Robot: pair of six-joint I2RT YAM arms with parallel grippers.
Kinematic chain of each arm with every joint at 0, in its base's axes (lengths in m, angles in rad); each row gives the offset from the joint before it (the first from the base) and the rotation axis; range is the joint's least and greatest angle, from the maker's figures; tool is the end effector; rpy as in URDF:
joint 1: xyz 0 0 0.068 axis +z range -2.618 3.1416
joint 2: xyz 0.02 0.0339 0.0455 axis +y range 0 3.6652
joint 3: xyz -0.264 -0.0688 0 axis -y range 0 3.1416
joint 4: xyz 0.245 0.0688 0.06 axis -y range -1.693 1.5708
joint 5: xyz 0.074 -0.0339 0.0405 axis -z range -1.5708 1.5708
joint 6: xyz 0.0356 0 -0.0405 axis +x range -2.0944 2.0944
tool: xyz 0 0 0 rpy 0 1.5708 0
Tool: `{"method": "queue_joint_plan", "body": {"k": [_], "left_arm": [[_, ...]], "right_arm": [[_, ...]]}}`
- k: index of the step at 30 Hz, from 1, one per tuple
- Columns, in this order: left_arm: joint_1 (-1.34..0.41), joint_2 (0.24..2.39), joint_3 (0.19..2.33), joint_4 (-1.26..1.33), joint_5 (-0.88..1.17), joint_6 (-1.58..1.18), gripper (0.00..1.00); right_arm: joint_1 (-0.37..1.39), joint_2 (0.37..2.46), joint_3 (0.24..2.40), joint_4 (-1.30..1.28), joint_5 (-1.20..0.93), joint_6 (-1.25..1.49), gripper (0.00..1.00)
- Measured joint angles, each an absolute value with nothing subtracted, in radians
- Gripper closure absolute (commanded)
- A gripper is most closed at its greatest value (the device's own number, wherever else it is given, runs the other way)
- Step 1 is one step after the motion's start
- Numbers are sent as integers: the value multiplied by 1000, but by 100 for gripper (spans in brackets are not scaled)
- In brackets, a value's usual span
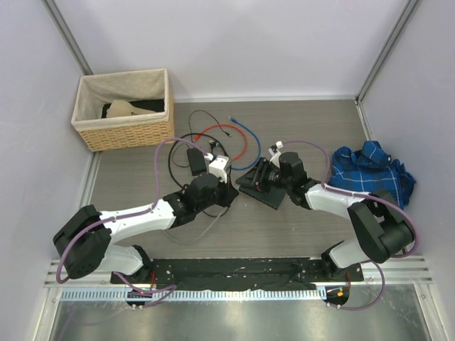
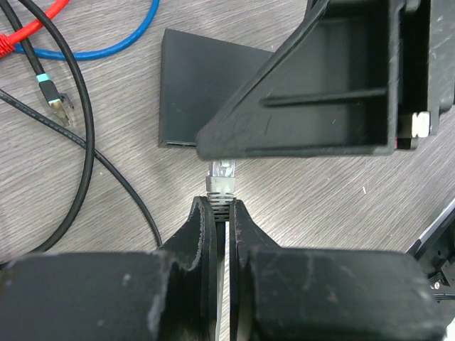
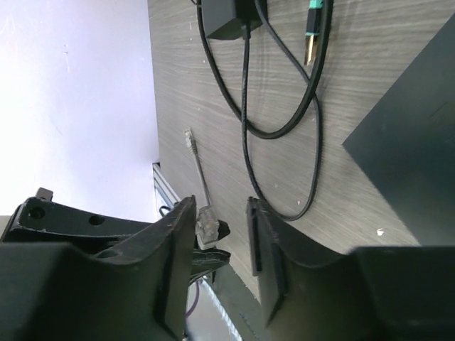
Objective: Insert the plug into the switch port
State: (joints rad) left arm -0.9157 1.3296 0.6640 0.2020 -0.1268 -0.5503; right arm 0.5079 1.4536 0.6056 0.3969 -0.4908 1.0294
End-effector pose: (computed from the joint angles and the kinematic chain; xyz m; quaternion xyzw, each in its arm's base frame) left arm 0.1769 -0.2228 0.2169 0.1215 0.8409 -0.3110 0.4260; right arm 0.2461 0.1562 0.1857 0.0872 0.8274 0.5061 0.2272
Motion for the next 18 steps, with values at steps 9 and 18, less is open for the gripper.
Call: {"method": "queue_joint_plan", "body": {"k": [9, 18], "left_arm": [[-916, 1327, 656, 213, -127, -561, 67], [-916, 1237, 609, 249, -174, -494, 50]], "right_arm": [[525, 1452, 603, 419, -486, 1050, 99], [532, 1433, 591, 385, -448, 1058, 99]]}}
